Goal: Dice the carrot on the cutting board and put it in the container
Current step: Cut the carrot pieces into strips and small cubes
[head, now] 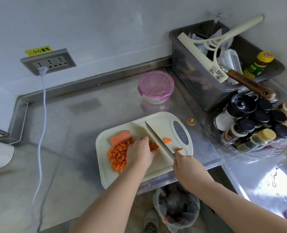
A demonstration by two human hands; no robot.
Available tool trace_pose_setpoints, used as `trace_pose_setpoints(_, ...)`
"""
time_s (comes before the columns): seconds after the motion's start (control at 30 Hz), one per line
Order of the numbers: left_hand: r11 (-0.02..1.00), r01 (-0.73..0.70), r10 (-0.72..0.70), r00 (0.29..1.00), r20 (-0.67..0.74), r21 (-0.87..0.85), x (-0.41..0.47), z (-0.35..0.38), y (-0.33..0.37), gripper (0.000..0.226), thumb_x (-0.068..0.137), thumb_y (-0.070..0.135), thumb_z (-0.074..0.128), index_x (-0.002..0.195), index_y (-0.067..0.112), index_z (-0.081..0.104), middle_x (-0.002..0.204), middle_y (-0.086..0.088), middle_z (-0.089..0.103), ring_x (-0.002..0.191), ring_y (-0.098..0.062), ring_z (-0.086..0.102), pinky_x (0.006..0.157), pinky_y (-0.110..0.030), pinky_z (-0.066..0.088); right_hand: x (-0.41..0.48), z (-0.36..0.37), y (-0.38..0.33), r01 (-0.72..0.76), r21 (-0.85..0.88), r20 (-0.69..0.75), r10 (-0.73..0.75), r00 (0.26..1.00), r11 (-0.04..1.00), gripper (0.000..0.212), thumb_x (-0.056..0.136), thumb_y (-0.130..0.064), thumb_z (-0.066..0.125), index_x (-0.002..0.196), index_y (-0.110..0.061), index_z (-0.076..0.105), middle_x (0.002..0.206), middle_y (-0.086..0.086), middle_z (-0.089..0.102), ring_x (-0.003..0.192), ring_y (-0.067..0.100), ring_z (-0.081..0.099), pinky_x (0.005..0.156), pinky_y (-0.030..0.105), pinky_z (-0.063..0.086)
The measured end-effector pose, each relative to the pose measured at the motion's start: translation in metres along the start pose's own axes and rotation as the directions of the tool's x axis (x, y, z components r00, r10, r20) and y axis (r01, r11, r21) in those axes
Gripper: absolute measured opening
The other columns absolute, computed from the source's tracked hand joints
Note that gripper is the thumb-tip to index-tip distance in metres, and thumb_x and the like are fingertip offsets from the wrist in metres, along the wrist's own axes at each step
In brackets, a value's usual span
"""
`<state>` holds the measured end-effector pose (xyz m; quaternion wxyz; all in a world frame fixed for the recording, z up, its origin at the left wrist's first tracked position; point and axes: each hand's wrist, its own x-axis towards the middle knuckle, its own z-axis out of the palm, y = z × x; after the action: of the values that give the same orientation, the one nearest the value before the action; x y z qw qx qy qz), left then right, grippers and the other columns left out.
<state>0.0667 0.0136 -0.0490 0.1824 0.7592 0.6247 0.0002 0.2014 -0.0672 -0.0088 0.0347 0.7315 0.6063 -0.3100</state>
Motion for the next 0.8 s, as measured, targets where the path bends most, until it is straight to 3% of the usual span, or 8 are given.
trace_pose_setpoints(0.1,0.998,0.007,-0.007,1.000,0.004,-0.056,0.001,0.000,-0.006,0.027,0.088,0.040,0.061,0.099,0.016,0.057,0.103,-0.001,0.066,0.094,-0.022,0.063,0.072,-0.033,0.047,0.001,0.006,-0.001,0.018,-0.092,0.044,-0.014,0.999,0.996,0.025,0.100,-0.016,0.035,0.122,-0.012,0.046,0.092,0.004,0.051,0.076,0.020,0.048,0.074,0.034,0.049)
trace_pose_setpoints(0.23,0.994,0.025,-0.023,0.999,0.026,-0.102,0.004,0.002,-0.007,0.023,0.086,0.037,0.064,0.092,0.016,0.058,0.096,-0.001,0.068,0.089,-0.022,0.064,0.070,-0.034,0.050,0.004,0.014,0.002,0.048,-0.183,0.068,-0.036,0.997,0.982,0.038,0.097,-0.008,0.045,0.135,-0.013,0.037,0.096,-0.002,0.057,0.072,0.016,0.055,0.068,0.027,0.051)
trace_pose_setpoints(0.37,0.994,0.015,-0.014,1.000,0.006,-0.106,0.002,0.001,-0.007,0.021,0.087,0.035,0.063,0.093,0.015,0.058,0.097,-0.001,0.068,0.090,-0.023,0.064,0.069,-0.032,0.048,0.003,0.014,0.001,0.009,-0.137,0.024,-0.006,1.000,0.991,0.025,0.100,-0.012,0.038,0.124,-0.014,0.042,0.093,0.002,0.058,0.074,0.020,0.055,0.064,0.029,0.045)
trace_pose_setpoints(0.5,0.981,0.034,-0.029,0.999,0.029,-0.189,0.000,0.001,-0.010,0.027,0.084,0.041,0.066,0.098,0.017,0.063,0.096,0.001,0.070,0.091,-0.021,0.066,0.078,-0.037,0.053,0.003,0.012,0.001,-0.026,-0.047,-0.030,0.025,0.999,0.999,0.023,0.099,-0.012,0.038,0.121,-0.016,0.045,0.084,0.001,0.060,0.074,0.022,0.063,0.064,0.033,0.053)
trace_pose_setpoints(0.63,0.960,0.052,-0.047,0.999,0.024,-0.277,-0.003,-0.002,-0.016,0.028,0.085,0.033,0.068,0.107,0.017,0.063,0.096,0.005,0.068,0.093,-0.017,0.064,0.083,-0.032,0.052,-0.003,0.010,-0.002,0.038,0.028,-0.081,-0.036,0.996,0.999,0.024,0.102,-0.019,0.032,0.120,-0.016,0.048,0.070,-0.002,0.050,0.063,0.020,0.054,0.055,0.029,0.040)
trace_pose_setpoints(0.8,0.963,0.048,-0.044,0.999,0.021,-0.266,-0.004,-0.006,-0.014,0.024,0.083,0.034,0.069,0.098,0.016,0.063,0.091,0.004,0.067,0.088,-0.018,0.064,0.079,-0.034,0.053,-0.009,0.009,-0.010,0.119,-0.181,0.011,-0.119,0.993,0.976,0.027,0.099,-0.006,0.039,0.125,-0.009,0.047,0.089,0.002,0.056,0.077,0.023,0.061,0.063,0.032,0.049)
